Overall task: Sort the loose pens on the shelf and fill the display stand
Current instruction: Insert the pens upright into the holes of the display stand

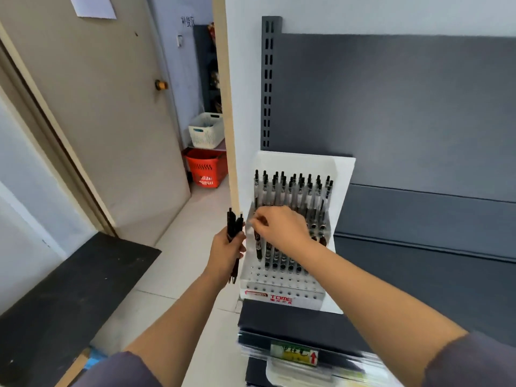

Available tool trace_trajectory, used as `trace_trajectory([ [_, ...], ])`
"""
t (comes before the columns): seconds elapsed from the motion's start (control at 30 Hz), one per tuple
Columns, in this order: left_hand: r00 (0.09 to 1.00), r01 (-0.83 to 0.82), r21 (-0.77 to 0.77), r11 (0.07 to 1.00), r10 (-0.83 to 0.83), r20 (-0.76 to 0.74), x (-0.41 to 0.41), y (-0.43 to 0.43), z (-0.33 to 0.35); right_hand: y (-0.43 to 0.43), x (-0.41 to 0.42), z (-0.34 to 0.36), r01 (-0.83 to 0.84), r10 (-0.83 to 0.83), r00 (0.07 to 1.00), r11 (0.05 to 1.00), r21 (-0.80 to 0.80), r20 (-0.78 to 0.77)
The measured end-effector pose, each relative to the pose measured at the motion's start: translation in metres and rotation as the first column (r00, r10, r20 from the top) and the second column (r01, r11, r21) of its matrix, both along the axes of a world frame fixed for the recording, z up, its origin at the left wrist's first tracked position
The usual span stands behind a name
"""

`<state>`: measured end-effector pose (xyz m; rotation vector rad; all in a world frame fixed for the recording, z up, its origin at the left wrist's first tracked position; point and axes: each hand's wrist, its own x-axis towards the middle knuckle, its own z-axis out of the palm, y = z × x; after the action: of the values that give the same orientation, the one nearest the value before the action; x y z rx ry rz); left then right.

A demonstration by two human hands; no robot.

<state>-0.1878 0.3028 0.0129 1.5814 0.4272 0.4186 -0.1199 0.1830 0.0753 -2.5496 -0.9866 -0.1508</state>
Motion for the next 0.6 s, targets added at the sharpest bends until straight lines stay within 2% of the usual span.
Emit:
trace_trajectory([
  [0.37,0.996,0.093,0.014,0.996,-0.093,-0.011,-0.006,0.012,-0.005,0.013,-0.002,-0.016,0.179,-0.156,0.962,0.980,-0.088,0.225],
  [0.47,0.994,0.105,-0.009,0.994,-0.105,-0.020,-0.009,0.014,-0.006,0.015,-0.003,-0.016,0.193,-0.162,0.961,0.974,-0.121,0.225],
  [0.6,0.992,0.126,-0.022,0.992,-0.126,-0.021,-0.011,0.015,-0.007,0.013,-0.006,-0.016,0.210,-0.197,0.966,0.975,-0.067,0.170],
])
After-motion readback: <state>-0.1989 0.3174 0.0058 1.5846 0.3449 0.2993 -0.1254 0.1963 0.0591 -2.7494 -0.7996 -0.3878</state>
